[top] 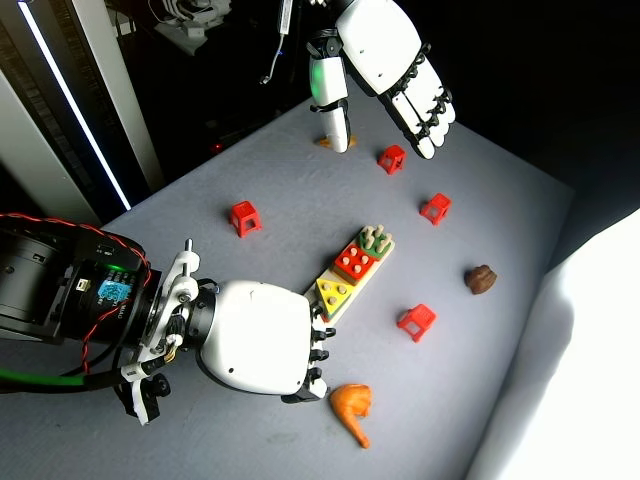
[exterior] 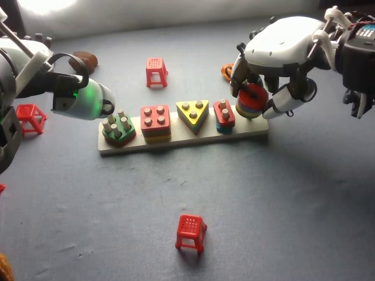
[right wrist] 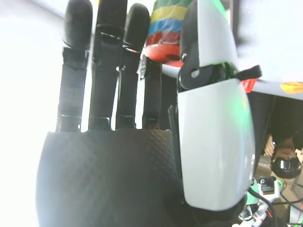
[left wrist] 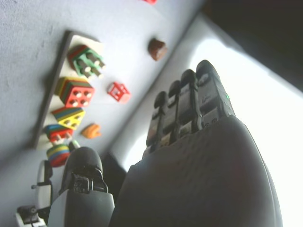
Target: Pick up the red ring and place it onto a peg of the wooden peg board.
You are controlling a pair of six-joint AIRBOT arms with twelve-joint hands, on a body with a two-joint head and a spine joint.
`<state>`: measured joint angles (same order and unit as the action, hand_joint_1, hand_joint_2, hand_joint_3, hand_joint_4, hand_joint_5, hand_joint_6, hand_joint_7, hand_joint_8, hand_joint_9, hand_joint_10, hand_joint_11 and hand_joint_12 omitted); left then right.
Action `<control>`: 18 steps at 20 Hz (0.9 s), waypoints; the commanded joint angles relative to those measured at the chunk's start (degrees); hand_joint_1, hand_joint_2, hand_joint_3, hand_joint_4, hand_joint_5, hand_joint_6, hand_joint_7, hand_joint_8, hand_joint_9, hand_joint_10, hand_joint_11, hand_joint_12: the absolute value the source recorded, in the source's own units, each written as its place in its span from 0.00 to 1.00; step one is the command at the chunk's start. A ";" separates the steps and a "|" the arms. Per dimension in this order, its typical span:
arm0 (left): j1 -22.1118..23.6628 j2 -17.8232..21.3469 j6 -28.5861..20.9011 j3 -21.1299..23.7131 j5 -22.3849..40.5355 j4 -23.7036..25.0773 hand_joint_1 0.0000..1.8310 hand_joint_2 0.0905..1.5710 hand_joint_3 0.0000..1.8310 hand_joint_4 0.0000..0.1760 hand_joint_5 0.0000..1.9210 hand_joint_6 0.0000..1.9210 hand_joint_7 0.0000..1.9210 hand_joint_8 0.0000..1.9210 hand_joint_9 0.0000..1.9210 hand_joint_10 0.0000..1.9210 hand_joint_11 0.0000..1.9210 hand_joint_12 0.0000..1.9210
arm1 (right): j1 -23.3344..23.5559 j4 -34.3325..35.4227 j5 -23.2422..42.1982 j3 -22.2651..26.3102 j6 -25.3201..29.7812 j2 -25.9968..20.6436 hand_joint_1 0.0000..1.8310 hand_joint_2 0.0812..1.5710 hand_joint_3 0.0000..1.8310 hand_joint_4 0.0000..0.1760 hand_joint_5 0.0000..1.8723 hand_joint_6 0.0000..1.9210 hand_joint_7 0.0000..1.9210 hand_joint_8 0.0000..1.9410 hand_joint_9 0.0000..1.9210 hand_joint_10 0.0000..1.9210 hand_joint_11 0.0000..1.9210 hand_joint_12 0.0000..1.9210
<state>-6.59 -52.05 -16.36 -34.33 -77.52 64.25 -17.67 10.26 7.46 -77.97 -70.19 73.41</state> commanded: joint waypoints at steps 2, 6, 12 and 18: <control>0.69 -0.17 0.25 0.19 -0.78 5.62 0.00 0.75 0.00 0.00 0.00 0.00 0.00 0.00 0.00 0.00 0.00 0.00 | 0.12 -0.19 6.72 -0.06 -0.42 -0.30 0.67 0.68 0.00 0.15 0.53 0.50 0.55 0.45 0.65 0.02 0.37 0.60; 0.70 -0.17 0.25 0.19 -0.78 5.62 0.00 0.75 0.00 0.00 0.00 0.00 0.00 0.00 0.00 0.00 0.00 0.00 | -0.98 -0.19 8.62 -0.94 -1.87 -0.04 0.67 0.68 0.00 0.16 0.53 0.50 0.55 0.45 0.65 0.02 0.37 0.60; 0.70 -0.17 0.24 0.20 -0.78 5.61 0.00 0.74 0.00 0.00 0.00 0.00 0.00 0.00 0.00 0.00 0.00 0.00 | -1.59 -0.19 8.86 -3.00 -1.86 0.66 0.64 0.67 0.00 0.00 0.40 0.25 0.44 0.08 0.47 0.00 0.23 0.58; 0.71 -0.17 0.23 0.20 -0.78 5.61 0.00 0.75 0.00 0.00 0.00 0.00 0.00 0.00 0.00 0.00 0.00 0.00 | -1.13 -0.19 8.66 -2.86 -1.83 0.57 0.62 0.62 0.00 0.00 0.24 0.00 0.21 0.00 0.19 0.00 0.00 0.53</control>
<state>-6.59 -52.05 -16.34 -34.33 -77.49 64.23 -19.44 10.22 10.04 -80.75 -71.96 74.43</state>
